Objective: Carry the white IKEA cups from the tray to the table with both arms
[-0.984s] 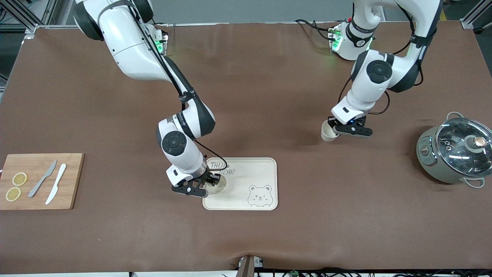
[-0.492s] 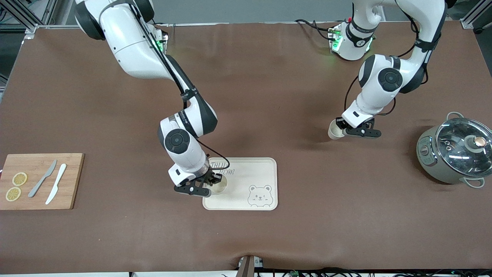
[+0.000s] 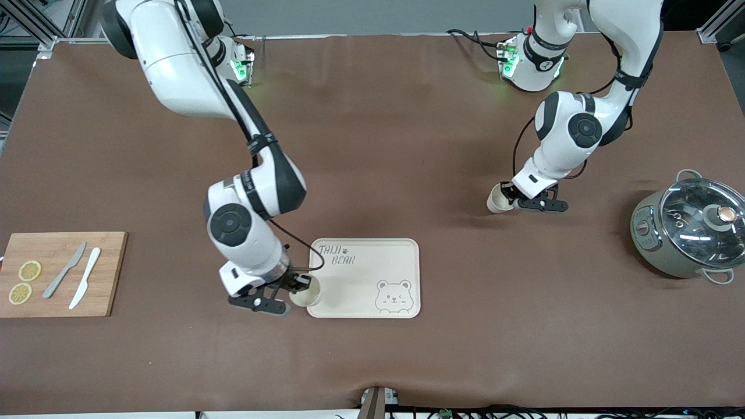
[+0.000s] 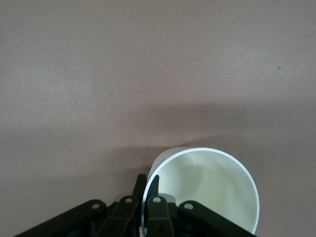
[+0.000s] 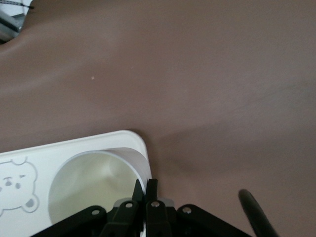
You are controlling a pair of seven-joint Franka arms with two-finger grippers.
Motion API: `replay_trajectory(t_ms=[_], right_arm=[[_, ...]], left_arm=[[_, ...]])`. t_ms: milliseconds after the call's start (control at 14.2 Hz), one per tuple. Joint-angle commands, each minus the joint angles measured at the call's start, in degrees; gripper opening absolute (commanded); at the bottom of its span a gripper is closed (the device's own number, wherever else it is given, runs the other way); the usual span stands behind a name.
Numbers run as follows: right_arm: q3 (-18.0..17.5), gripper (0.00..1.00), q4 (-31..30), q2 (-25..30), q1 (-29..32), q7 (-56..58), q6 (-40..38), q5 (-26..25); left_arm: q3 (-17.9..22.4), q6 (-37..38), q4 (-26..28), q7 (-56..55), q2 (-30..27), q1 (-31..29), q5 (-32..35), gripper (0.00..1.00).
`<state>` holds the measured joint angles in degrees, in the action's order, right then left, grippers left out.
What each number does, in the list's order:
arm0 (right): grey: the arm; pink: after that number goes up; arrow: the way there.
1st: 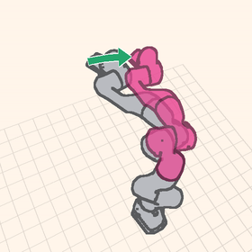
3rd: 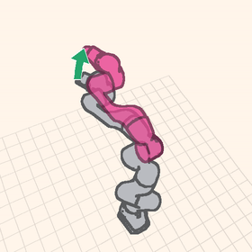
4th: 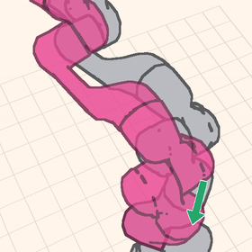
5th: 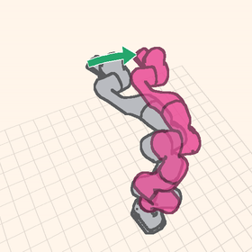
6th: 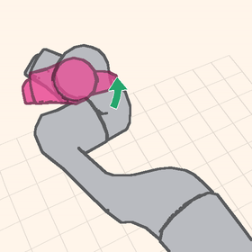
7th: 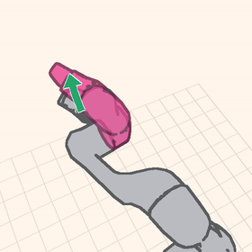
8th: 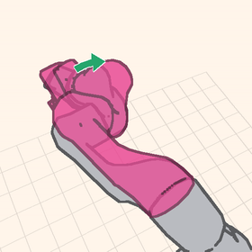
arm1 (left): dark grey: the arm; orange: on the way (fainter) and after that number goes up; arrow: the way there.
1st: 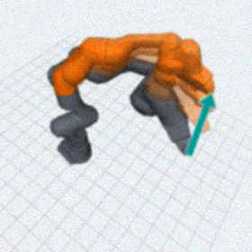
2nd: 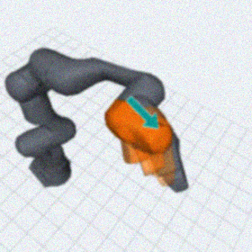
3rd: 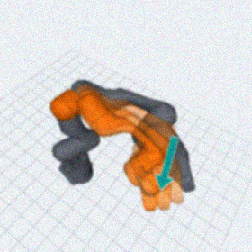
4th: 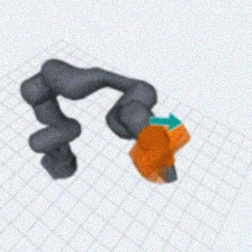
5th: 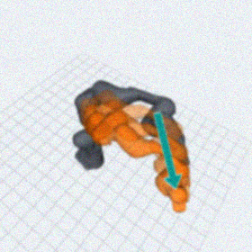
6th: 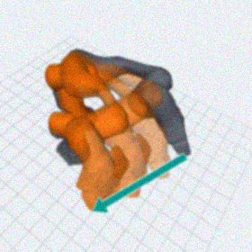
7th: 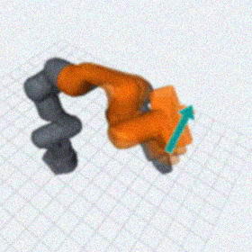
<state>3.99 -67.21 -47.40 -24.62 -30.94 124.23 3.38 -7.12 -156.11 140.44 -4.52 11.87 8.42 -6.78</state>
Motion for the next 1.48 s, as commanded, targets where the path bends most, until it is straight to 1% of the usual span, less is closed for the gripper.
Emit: replay_trajectory(t_ms=[0,211,281,351,632,703,773,843,984,1124,1195,1265,1405], right_arm=[[-1.26,0.00,-0.03,0.90,5.09,7.53,-1.01,0.05],[-1.53,0.00,-0.03,0.99,10.10,17.46,-1.09,0.58],[-1.53,0.00,-0.03,0.99,11.77,20.71,-1.09,0.58],[-1.53,0.00,-0.03,0.99,13.44,24.31,-1.09,0.93],[-1.53,0.00,-0.03,0.99,20.12,38.65,-1.79,4.61],[-1.53,0.00,-0.03,0.99,21.70,41.29,-2.49,4.88],[-1.53,0.00,-0.03,0.99,23.02,43.49,-2.76,4.89],[-1.53,0.00,-0.12,0.99,24.17,45.51,-2.76,4.89],[-1.44,0.00,-0.20,0.90,27.15,49.47,-2.76,5.94],[-1.36,0.00,-0.38,0.73,29.71,54.65,-2.76,8.91],[-1.36,0.00,-0.55,0.55,30.50,56.67,-2.76,10.76],[-1.27,0.00,-0.73,0.38,31.12,58.52,-2.76,12.34],[-1.18,0.00,-1.25,0.11,31.30,60.73,-2.76,13.32]], left_arm=[[-0.53,-2.26,0.19,2.23,0.78,-0.34,-1.66,0.00],[-0.44,-2.97,0.10,3.11,1.49,-0.25,-1.74,0.00],[-0.44,-3.06,-0.07,3.29,1.75,-0.16,-1.74,0.25],[-0.44,-3.06,-0.16,3.46,1.93,0.19,-1.66,0.99],[-0.44,-2.62,-1.21,3.29,1.67,0.19,-1.66,1.00],[-0.44,-2.10,-1.74,2.94,0.97,0.28,-1.66,1.00],[-0.44,-0.35,-2.01,2.85,-0.26,0.02,-1.66,1.00],[-0.44,3.15,-3.31,2.85,-1.57,-0.16,-1.74,1.00],[-0.35,13.85,-8.74,2.15,-3.34,-0.16,-1.74,1.00],[-0.35,25.63,-15.86,-0.13,-3.52,-0.16,-1.48,1.00],[-0.35,28.47,-18.42,-0.40,-3.52,0.27,-0.78,1.00],[-0.44,28.84,-19.58,-0.32,-3.87,0.37,0.44,1.00],[-1.05,29.19,-23.08,0.47,-3.96,0.19,4.31,1.00]])
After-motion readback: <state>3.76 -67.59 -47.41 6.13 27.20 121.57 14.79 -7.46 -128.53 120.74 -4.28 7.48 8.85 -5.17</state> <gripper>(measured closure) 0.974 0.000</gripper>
